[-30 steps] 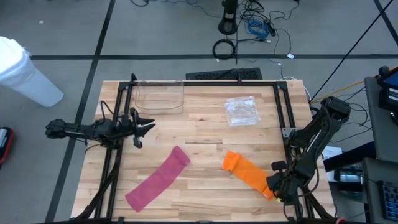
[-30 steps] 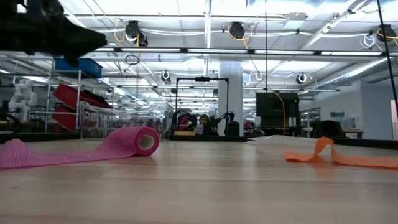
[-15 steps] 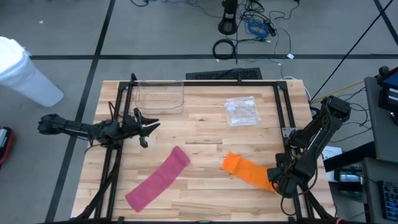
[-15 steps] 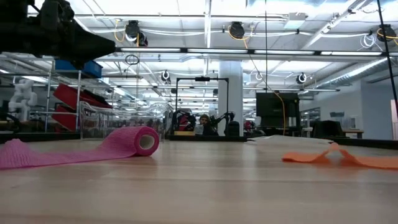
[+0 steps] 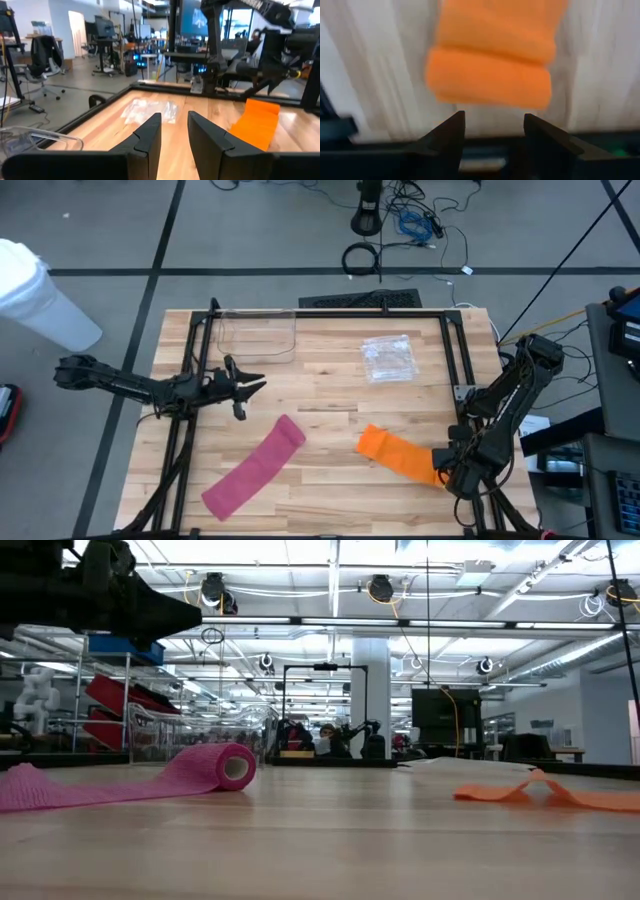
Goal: Roll bandage
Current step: Roll the orange bandage
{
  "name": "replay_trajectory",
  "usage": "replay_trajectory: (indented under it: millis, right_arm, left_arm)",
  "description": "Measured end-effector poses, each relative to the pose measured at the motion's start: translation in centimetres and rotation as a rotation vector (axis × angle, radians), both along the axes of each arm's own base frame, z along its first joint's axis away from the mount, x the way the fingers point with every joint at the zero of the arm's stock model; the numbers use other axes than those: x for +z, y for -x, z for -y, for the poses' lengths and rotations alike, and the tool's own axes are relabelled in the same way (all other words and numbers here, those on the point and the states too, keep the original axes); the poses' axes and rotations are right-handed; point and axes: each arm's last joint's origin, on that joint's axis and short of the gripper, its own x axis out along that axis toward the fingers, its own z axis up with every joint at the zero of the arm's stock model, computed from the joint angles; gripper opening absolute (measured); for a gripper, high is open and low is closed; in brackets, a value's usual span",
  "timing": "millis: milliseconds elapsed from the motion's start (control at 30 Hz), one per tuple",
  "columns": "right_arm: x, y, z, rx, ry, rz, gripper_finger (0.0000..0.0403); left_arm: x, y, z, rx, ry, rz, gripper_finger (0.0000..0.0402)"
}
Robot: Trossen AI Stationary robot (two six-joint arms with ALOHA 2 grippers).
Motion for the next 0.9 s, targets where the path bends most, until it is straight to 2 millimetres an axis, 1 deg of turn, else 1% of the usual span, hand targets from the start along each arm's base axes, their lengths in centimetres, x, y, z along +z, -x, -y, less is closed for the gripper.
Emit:
replay_trajectory:
  millis: [67,133,333,467,533,633,733,800,900]
  right_arm:
    - [0.0,0.2,0.0,-0.022,0.011,-0.017,0.0182]
    - [0.0,0.4,-0.3,-0.058,0.005,0.013,0.0177]
    - [-0.2,0.5,-2.2,-0.215,-0.084,0.113,0.0169]
    - [-0.6,0.0,-3.5,-0.324,-0.136,0.224,0.0169]
    - [-1.2,-0.4,-4.1,-0.362,-0.139,0.246,0.0169]
    - [-2.7,-0.7,-5.0,-0.378,-0.115,0.217,0.0169]
    - [-3.6,-1.0,-6.0,-0.378,-0.077,0.182,0.0169]
    - [-3.6,-1.2,-6.6,-0.368,-0.014,0.174,0.0169]
    - [-2.3,-1.2,-7.2,-0.331,0.148,0.162,0.0169]
  left_arm:
    - [0.1,-0.4,0.1,-0.001,-0.001,-0.021,0.01]
    - [0.4,-1.0,0.1,-0.002,-0.001,-0.025,0.01]
    - [1.5,-3.3,0.5,-0.021,-0.012,-0.075,0.01]
    - [2.0,-5.2,0.6,-0.018,-0.069,-0.124,0.01]
    - [2.6,-6.2,0.7,-0.016,-0.114,-0.136,0.01]
    - [4.1,-7.6,0.7,0.0,-0.221,-0.132,0.01]
    - [5.2,-8.6,0.5,0.014,-0.224,-0.113,0.01]
    - [5.4,-9.0,0.5,0.017,-0.194,-0.108,0.01]
    - [5.1,-9.4,0.3,0.022,-0.186,-0.122,0.01]
